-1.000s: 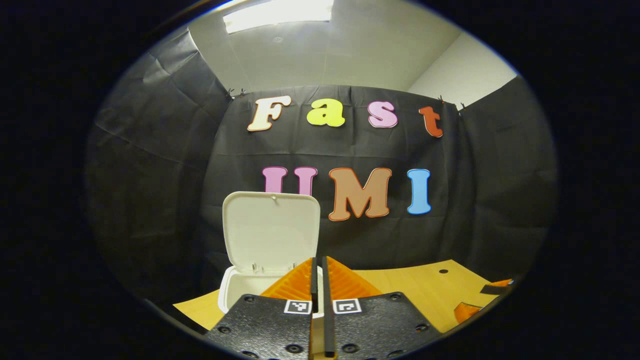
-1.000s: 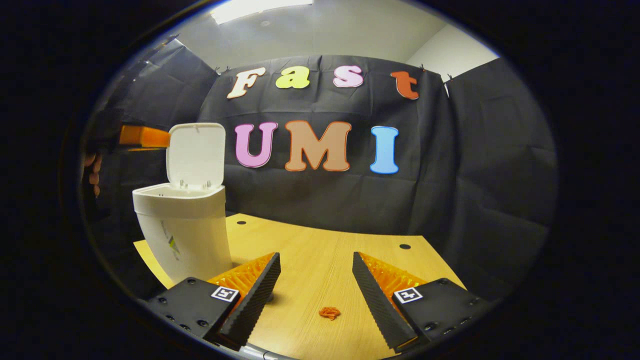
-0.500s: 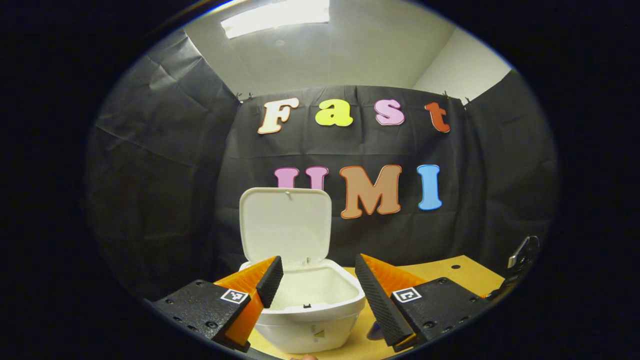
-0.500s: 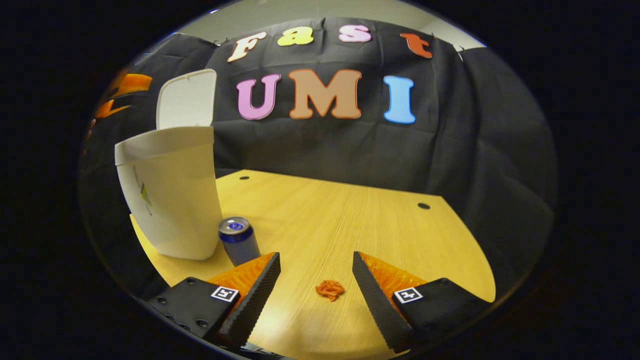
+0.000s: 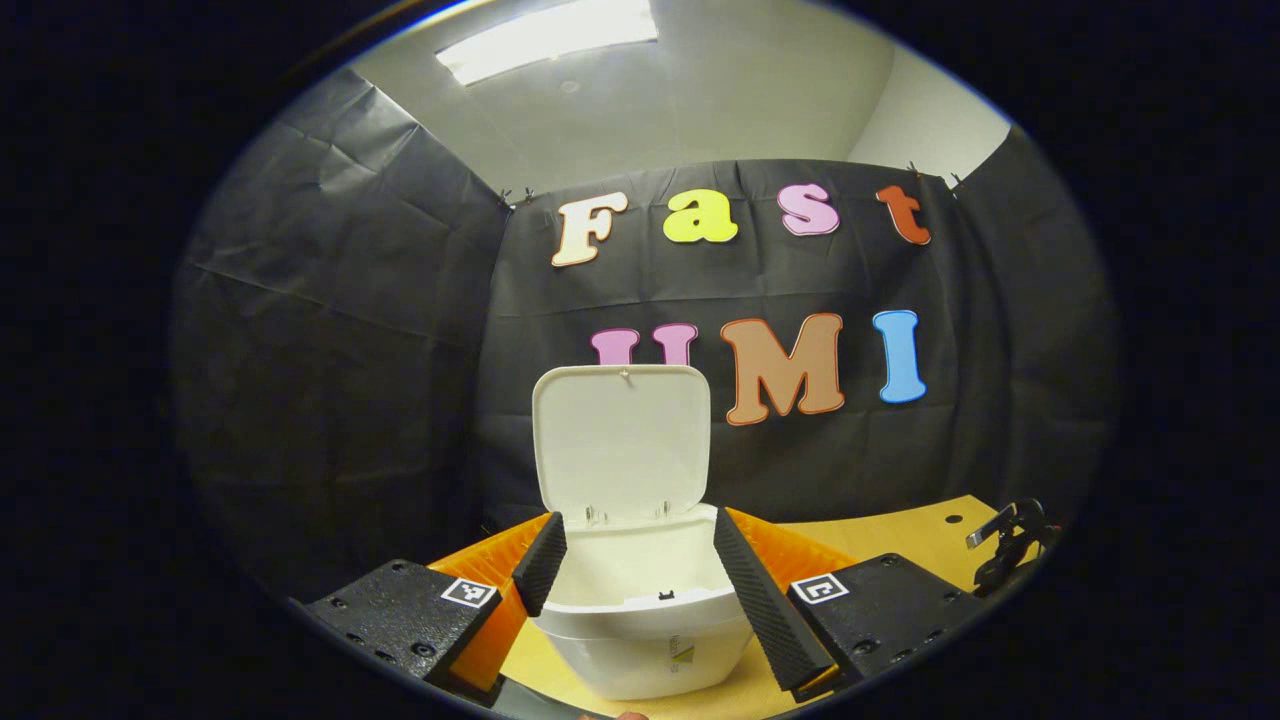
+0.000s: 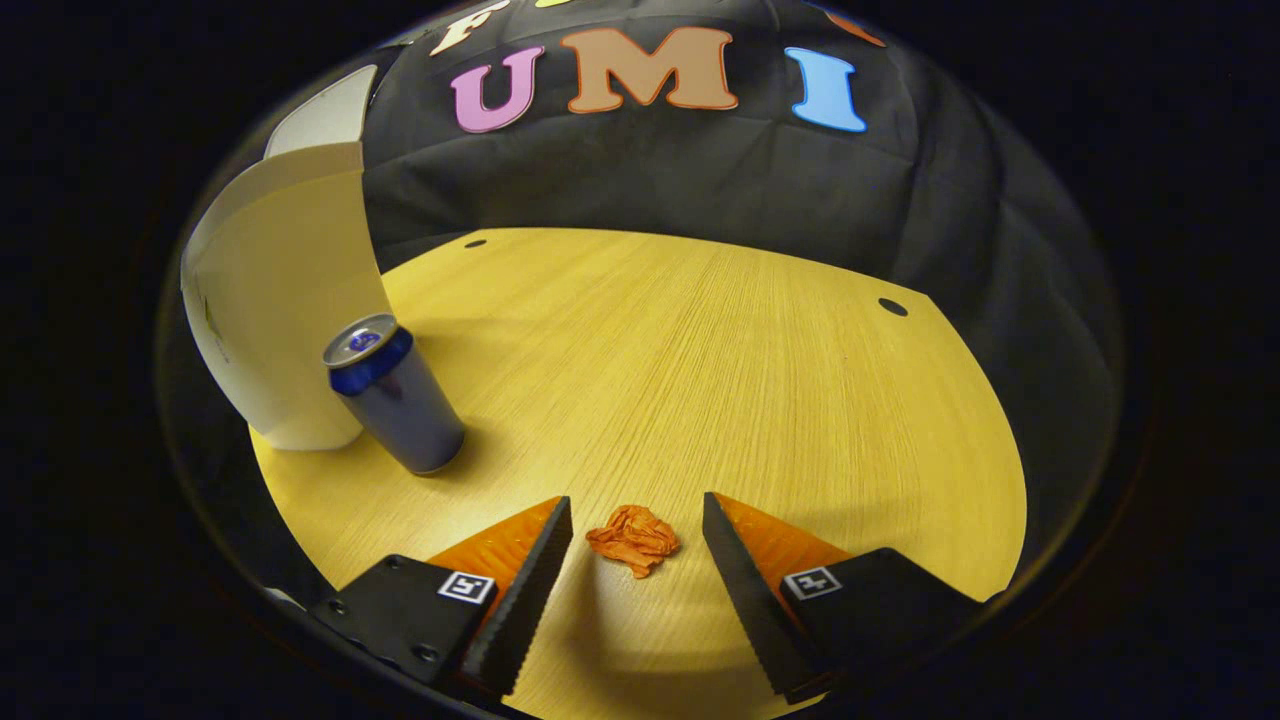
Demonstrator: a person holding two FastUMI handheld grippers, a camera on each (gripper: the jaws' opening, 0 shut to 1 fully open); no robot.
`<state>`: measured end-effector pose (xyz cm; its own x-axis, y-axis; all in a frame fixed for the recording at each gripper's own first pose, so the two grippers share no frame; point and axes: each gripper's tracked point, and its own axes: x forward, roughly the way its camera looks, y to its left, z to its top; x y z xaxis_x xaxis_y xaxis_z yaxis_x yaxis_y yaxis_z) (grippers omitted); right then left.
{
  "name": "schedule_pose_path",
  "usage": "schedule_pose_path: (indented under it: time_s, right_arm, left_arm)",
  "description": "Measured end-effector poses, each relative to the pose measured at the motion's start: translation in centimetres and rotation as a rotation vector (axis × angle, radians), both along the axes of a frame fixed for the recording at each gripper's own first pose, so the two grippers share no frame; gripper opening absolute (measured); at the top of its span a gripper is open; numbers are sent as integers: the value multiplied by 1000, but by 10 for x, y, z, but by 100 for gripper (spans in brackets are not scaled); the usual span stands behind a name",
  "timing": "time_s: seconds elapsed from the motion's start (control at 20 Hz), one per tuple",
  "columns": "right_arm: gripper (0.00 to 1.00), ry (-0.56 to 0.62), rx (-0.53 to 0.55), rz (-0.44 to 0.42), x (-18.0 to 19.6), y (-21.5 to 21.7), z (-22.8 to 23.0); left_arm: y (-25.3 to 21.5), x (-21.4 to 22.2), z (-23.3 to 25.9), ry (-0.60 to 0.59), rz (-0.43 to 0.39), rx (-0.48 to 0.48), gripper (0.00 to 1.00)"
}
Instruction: Press the lid of the desktop garbage bin to open it, pick up the crumpled paper on the desktop and throw it into the bin, then pick up the pop can on the desktop and drop it into the bin, and finally close the garbage bin lid.
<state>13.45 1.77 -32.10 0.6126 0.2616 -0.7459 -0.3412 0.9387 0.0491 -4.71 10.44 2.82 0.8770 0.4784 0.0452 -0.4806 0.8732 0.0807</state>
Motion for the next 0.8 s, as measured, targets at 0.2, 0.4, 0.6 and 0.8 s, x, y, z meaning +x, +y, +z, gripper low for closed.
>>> schedule_pose_path:
  time_s: [0.2, 0.4, 0.6, 0.8]
  right_arm:
    - [65, 81, 4, 17, 0, 6, -10]
    - [38, 72, -10, 19, -1, 9, -9]
    - [23, 71, -35, 24, -3, 9, -6]
    - [22, -5, -59, 33, 0, 8, 24]
  left_arm:
    - [4, -4, -3, 11, 28, -3, 91]
    - [7, -4, -9, 21, 36, -24, 91]
    - [9, -3, -7, 13, 32, -29, 91]
    - [8, -3, -6, 10, 15, -26, 91]
